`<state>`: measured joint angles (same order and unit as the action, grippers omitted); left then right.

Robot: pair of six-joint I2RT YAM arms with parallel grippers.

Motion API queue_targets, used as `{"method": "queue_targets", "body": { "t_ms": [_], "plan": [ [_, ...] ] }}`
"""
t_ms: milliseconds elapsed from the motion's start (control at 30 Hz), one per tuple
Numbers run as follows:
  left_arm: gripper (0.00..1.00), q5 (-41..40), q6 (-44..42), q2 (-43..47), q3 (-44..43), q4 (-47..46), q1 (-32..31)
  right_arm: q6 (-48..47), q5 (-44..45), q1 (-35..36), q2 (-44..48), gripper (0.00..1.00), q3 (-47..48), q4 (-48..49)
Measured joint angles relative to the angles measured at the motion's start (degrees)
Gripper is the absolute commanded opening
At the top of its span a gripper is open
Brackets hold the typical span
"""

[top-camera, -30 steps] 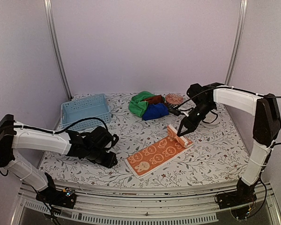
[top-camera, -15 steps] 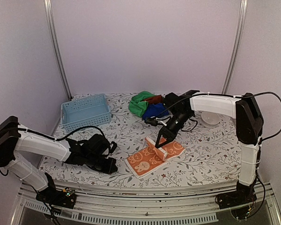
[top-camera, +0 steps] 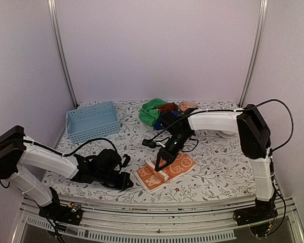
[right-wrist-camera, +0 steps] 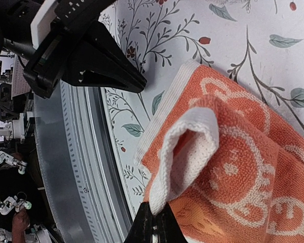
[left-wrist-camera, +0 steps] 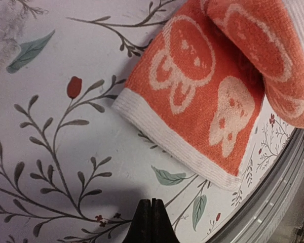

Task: Roll the towels
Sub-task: Fold the towel at the center of the board.

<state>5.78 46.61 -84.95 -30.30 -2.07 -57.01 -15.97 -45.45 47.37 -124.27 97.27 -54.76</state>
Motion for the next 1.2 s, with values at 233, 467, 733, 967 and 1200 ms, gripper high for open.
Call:
{"method": "queue_targets", "body": {
  "t_ms": [233,467,733,967,1200],
  "plan": [
    [0.00,0.26,1.01,-1.60,0.33,-2.95,-0.59,1.66,0.46,0.85,-2.71,0.03,1.36,1.01],
    [0.00,0.44,1.05,-1.84,0.33,-3.34,-0.70,2.08,-0.17,1.40,-3.74,0.03,3.37,1.31],
    [0.00,0.44,1.11,-2.40,0.33,-4.52,-0.72,2.08,-1.51,3.65,-4.96,0.05,4.83,1.25],
    [0.00,0.39,1.53,-2.40,0.33,-4.57,-0.83,2.21,-2.14,4.39,-6.84,0.17,7.08,1.11],
    [0.00,-0.48,1.81,-1.20,0.90,-3.76,-1.09,2.19,-3.17,4.39,-7.50,0.35,8.35,0.90]
  ]
}}
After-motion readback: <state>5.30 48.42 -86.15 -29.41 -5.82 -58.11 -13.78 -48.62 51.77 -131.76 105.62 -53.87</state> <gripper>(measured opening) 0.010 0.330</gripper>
